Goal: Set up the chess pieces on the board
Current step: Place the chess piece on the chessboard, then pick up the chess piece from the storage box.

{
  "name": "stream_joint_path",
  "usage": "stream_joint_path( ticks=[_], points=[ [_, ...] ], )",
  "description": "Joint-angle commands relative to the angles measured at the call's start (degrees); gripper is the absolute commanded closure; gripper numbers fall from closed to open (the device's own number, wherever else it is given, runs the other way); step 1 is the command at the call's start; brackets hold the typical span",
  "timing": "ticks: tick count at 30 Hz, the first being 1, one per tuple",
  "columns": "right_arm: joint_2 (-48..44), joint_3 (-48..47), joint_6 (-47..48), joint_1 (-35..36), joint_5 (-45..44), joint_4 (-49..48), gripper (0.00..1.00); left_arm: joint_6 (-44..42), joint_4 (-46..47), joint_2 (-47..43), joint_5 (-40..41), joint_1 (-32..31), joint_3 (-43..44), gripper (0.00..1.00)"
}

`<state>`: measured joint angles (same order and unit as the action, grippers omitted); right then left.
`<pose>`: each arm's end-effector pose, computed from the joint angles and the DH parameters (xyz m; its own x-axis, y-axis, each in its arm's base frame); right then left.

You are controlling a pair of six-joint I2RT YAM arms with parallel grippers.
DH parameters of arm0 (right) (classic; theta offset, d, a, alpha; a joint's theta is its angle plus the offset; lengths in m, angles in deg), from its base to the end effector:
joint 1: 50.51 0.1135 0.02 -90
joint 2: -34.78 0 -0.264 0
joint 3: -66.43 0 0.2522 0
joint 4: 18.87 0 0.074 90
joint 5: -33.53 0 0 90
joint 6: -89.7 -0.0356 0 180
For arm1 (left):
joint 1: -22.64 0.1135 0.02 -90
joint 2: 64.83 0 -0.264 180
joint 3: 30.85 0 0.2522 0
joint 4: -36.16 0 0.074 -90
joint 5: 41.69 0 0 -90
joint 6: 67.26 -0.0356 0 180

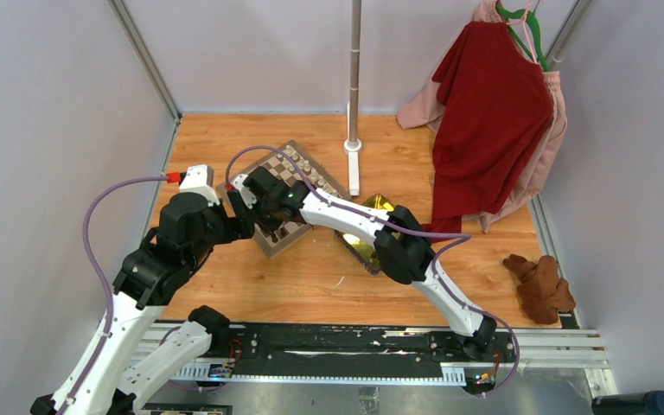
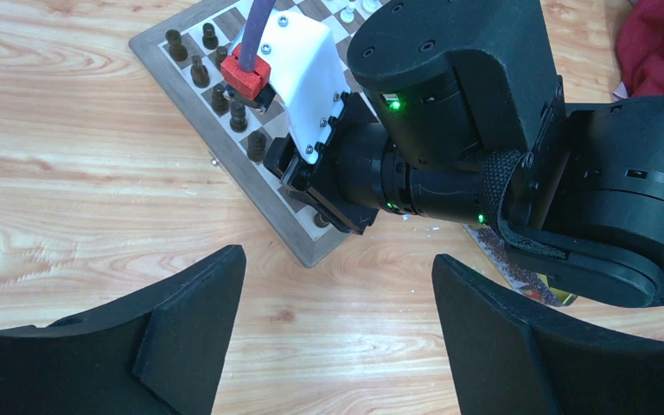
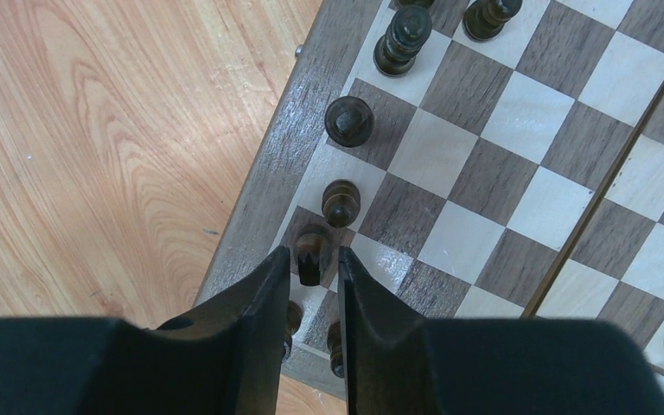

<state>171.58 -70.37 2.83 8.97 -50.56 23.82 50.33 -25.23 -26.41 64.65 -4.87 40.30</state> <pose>0.2736 0.4714 0.2200 -0.2949 -0.6072 -0.7377 -0.9128 0.4074 0.0296 0.1113 -0.0467 0.3620 -0.4809 -0.2507 -0.8402 0.0018 0.9580 -0.2868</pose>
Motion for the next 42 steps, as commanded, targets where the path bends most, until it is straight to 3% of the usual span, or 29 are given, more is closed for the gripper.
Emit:
stream_joint_path(
  ticks=[1,19,30,42],
  points=[
    [-0.07,0.08,0.75,-0.41,-0.56,2.08,0.68,-0.64,1.14,-0.09,0.72,-0.35,-0.48,0.14],
    [-4.38,0.9,1.12,-0.42,-0.59,1.66,0.65,-0.19,1.66,1.22,1.89,-0.35,2.72,0.14],
    [-8.93,4.12,-0.45,-2.22,-1.12,0.23,0.64,-0.14,1.84,4.15,3.77,-0.35,9.22,0.11],
    [-21.86,21.38,-5.19,-8.81,-9.25,-4.74,0.63,1.58,4.78,10.45,-2.01,-0.35,7.7,0.11]
  ],
)
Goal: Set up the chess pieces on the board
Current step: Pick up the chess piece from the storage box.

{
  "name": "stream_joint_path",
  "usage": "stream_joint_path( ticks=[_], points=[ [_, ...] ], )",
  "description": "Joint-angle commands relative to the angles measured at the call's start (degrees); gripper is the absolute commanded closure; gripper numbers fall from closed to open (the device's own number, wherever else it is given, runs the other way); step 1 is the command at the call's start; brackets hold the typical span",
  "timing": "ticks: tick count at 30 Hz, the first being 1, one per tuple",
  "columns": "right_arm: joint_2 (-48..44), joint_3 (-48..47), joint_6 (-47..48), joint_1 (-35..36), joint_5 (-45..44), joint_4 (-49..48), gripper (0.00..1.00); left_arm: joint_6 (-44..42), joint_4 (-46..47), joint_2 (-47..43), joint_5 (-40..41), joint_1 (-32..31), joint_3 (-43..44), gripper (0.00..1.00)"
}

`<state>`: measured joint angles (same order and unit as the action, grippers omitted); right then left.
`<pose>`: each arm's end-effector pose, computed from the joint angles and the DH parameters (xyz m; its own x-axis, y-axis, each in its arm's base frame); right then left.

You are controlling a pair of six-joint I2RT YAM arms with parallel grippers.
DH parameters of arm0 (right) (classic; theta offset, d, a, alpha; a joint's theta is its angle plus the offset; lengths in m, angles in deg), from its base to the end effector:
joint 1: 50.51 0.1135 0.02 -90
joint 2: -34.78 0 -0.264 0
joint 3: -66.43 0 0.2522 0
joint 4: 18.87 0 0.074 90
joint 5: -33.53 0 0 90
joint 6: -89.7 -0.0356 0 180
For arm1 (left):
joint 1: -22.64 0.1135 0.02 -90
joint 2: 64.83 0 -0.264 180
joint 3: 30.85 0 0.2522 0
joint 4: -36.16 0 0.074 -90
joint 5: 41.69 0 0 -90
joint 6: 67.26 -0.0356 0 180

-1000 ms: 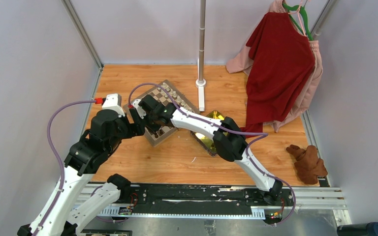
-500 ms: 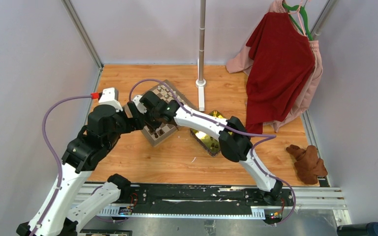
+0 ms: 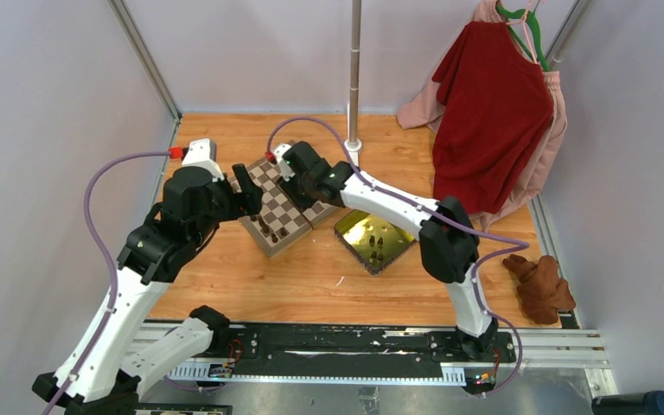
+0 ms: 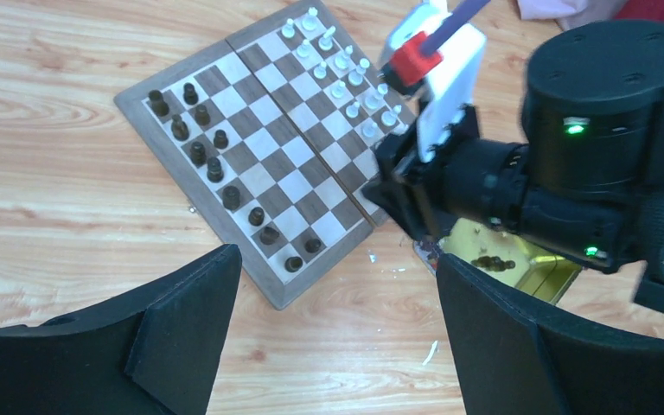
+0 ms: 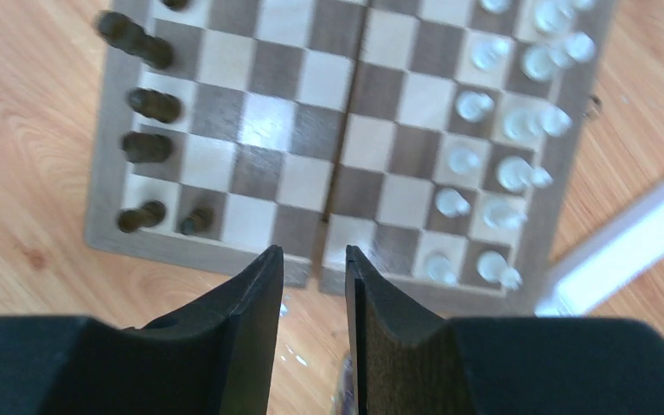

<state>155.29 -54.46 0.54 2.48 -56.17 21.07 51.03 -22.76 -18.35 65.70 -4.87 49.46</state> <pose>0.2952 0.3920 0.2728 -0.3716 -0.5173 -0.7709 -0.8065 0.5912 -0.0080 0.1340 -0.0578 0.3996 -0.4263 -0.2879 -0.8575 -0.0015 0.9482 -0.3176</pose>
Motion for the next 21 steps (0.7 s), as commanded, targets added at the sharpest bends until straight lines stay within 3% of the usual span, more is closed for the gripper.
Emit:
stream_joint_path(
  ticks=[1,21],
  points=[
    [-6.63,7.09,-3.21,-2.81,-3.68,-2.36,0.63,0.88,2.72,2.94,-4.01,-0.35,-1.83,0.11],
    [-29.36,32.59,-6.74,-10.05,-9.15,-1.13,0.64,-3.8,10.59,18.8,-20.1,-0.57,-5.55,0.13]
  ],
)
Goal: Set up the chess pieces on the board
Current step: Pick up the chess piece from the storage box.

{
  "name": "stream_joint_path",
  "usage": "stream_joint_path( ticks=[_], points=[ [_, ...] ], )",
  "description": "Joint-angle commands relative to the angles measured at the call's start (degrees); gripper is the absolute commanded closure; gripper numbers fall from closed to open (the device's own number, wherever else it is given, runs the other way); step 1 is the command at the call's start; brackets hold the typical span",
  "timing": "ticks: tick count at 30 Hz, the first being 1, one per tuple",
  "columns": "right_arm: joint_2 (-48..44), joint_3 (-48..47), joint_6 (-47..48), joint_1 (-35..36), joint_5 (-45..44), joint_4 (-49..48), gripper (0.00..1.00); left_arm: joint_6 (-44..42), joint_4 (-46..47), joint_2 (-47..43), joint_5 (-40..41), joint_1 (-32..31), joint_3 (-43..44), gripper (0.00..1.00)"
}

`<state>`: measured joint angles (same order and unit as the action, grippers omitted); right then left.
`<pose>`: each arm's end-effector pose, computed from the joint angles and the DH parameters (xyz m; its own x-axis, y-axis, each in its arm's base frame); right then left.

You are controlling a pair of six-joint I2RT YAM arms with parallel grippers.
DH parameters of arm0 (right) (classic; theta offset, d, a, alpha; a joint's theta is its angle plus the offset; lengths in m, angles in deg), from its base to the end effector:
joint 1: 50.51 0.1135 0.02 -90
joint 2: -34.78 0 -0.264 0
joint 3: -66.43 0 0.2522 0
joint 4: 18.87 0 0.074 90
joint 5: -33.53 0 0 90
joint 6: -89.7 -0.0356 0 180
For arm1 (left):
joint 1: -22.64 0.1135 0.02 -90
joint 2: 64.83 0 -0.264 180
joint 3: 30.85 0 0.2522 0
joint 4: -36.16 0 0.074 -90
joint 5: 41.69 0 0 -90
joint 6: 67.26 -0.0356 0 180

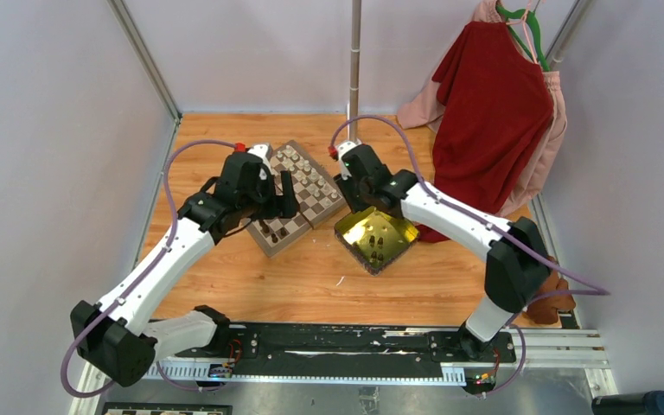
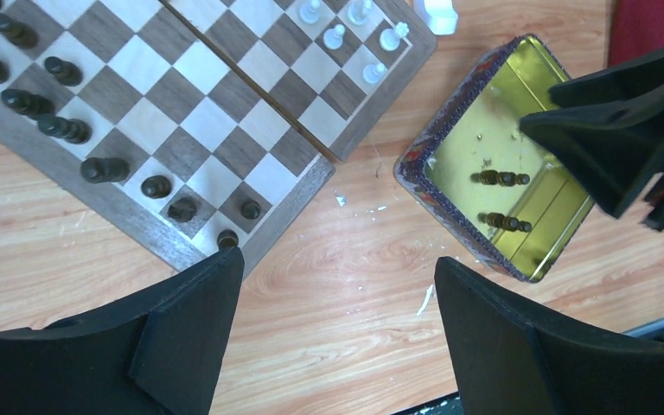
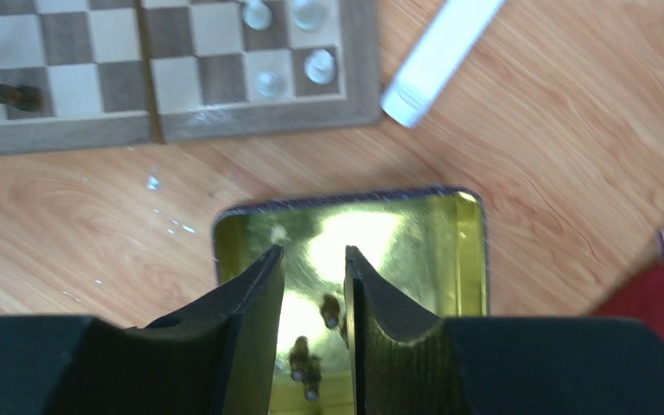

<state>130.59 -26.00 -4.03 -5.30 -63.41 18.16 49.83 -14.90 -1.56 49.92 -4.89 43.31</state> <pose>0.2720 0.2679 0.2904 -0.4973 -0.4093 -0.7649 -0.6086 0.7930 -0.0286 0.2068 -0.1066 0.3262 -0.7110 -0.1427 -0.6886 0.1339 0.9338 -0.3318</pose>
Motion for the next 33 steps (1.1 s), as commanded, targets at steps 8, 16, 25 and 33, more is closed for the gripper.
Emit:
stream_joint_path(
  ticks=[8,16,25,33],
  points=[
    [-13.02,15.3,-5.09,-5.49,-2.01,2.3,0.65,-9.17,3.99,11.17,-6.86,-8.49,6.5,0.14],
    [-18.85,22.09,-6.85,-6.51,-2.35,2.63,0.67,-14.81,3.98,21.02,-6.49,-17.44,13.13,0.16],
    [-27.92,28.49,-12.2,-12.7,-3.24,1.67,0.72,-20.06,4.16,29.7,-10.61,-20.76,18.21,0.18],
    [-34.46,31.19,-13.11,-14.73,-6.77,0.17,0.74,-23.39,3.79,37.5,-12.37,-22.15,22.31,0.22]
  ],
)
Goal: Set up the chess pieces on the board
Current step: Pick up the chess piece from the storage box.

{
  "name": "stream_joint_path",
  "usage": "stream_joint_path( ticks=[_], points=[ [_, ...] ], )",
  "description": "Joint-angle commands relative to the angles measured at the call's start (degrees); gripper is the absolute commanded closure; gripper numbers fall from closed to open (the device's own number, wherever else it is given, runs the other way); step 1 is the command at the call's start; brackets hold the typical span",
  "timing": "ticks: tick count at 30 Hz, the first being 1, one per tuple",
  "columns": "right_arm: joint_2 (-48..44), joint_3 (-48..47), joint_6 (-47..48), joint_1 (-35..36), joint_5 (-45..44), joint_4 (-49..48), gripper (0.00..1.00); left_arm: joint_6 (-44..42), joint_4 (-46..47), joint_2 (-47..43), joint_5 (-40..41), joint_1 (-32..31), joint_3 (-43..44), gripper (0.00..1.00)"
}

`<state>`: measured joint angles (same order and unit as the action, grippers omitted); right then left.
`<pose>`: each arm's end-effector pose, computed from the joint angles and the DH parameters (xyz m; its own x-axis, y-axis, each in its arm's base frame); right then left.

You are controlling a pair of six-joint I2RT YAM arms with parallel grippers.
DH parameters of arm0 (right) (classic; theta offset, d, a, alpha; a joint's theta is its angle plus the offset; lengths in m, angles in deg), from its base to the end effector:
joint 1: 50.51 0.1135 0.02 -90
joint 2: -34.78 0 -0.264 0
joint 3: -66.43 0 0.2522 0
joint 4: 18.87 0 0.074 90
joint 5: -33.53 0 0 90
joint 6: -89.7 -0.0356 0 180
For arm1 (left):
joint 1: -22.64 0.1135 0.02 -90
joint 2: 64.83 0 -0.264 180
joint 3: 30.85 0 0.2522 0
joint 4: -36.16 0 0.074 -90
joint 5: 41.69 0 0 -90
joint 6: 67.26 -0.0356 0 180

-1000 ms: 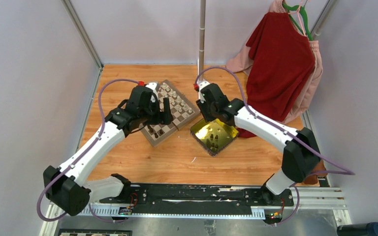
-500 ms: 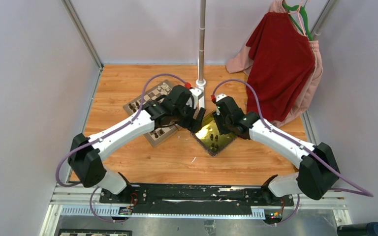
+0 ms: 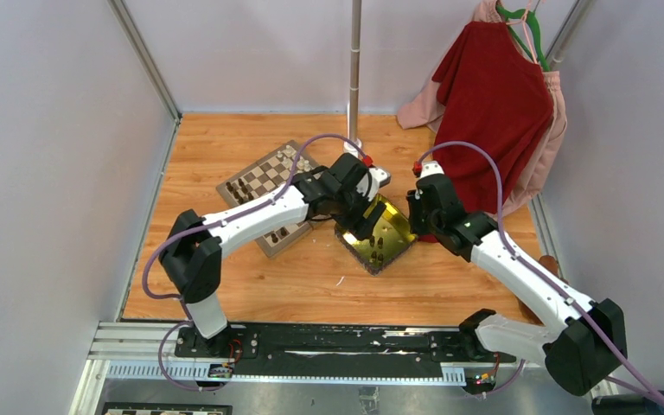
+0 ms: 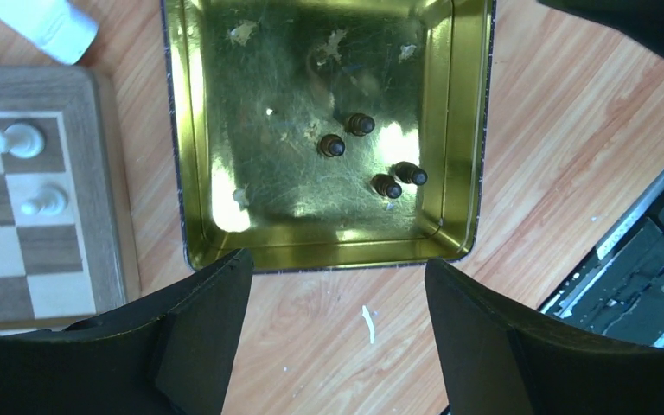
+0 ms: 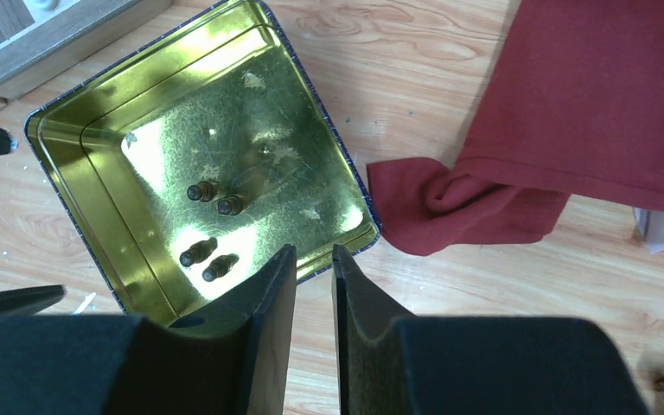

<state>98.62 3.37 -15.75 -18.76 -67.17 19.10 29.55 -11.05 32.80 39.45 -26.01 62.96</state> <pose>0.2082 0.1211 0.2788 -0.6180 -0.0746 -0.7827 -0.2379 0.9666 0.0957 0.2439 -0.2854 0.2735 -0.6056 0.5107 -0.6103 0.7391 0.6452 -0.1935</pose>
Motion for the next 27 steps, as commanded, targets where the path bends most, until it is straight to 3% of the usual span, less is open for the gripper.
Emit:
stream_joint_path(
  ticks=[1,14,27],
  points=[
    [-2.83,1.91,-1.32,-1.36,-3.16,-0.82,0.74,-3.38,-0.11,4.04,-2.02,-1.28,3.14,0.22],
    [-3.12,2.29,-0.32,-2.21,-3.45,-2.33,0.75,-8.02,-0.38,14.07,-1.01,-3.11,7.59,0.24],
    [-2.93,1.93,0.96,-2.75,-3.85,-2.67,0.76,-8.62,1.98,20.65,1.16,-3.21,10.94,0.31]
  ],
)
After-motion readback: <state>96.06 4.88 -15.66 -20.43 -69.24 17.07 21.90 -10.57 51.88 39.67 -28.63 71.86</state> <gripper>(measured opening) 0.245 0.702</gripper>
